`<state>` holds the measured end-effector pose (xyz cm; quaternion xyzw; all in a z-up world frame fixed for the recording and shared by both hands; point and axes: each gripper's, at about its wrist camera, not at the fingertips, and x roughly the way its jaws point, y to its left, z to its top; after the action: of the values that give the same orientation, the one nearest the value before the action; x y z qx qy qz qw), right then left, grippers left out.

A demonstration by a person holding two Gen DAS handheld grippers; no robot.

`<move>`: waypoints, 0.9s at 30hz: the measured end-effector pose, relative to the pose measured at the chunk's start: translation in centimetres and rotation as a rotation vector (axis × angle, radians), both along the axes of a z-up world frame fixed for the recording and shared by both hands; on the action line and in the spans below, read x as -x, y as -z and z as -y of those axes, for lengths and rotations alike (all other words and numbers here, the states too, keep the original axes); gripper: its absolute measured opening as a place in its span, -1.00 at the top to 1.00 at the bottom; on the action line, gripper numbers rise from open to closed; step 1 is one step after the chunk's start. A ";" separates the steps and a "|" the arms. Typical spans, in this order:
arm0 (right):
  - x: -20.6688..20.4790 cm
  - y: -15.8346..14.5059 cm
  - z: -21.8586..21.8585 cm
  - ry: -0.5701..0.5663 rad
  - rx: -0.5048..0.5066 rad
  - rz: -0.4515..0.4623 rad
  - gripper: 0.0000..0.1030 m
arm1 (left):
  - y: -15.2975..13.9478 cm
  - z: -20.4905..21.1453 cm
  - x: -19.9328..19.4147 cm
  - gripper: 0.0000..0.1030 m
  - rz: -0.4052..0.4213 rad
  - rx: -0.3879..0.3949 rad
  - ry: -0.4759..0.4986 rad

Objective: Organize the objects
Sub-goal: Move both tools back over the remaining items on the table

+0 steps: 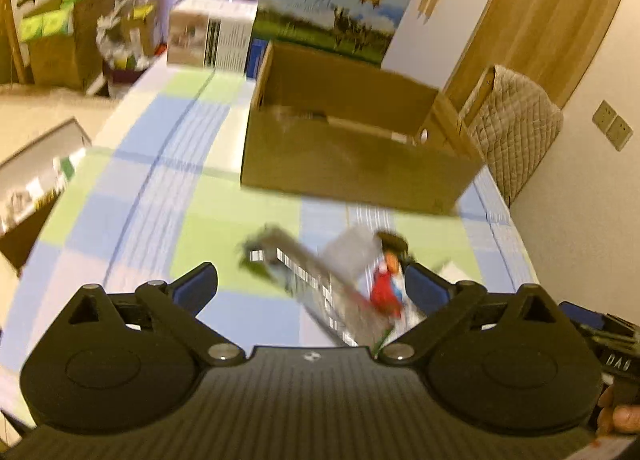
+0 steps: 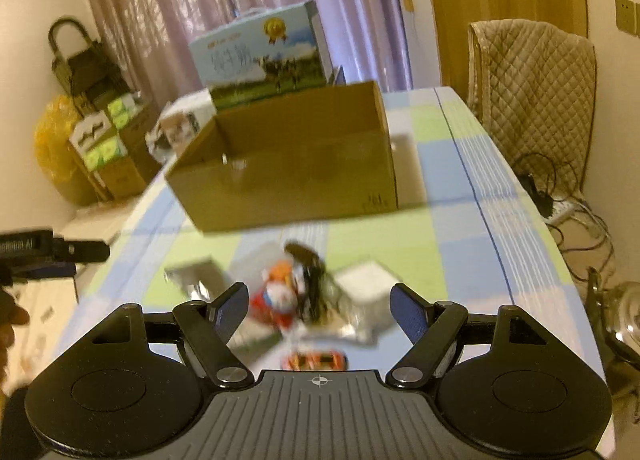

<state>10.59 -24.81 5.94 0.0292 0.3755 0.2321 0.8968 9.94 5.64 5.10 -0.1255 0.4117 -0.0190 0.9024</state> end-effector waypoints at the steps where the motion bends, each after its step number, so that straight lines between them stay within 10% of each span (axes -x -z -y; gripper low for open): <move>1: 0.6 0.6 0.1 -0.003 0.017 0.002 -0.46 | 0.4 0.1 0.4 -0.91 -0.011 -0.006 -0.002; 27: -0.2 5.9 0.0 -0.048 0.081 -0.076 -0.46 | 6.2 0.9 -2.3 -0.83 -0.153 0.026 -0.024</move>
<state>10.83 -24.78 0.08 -0.0073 0.4188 0.2367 0.8766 12.27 4.73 -1.11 -0.1434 0.4777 -0.0038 0.8667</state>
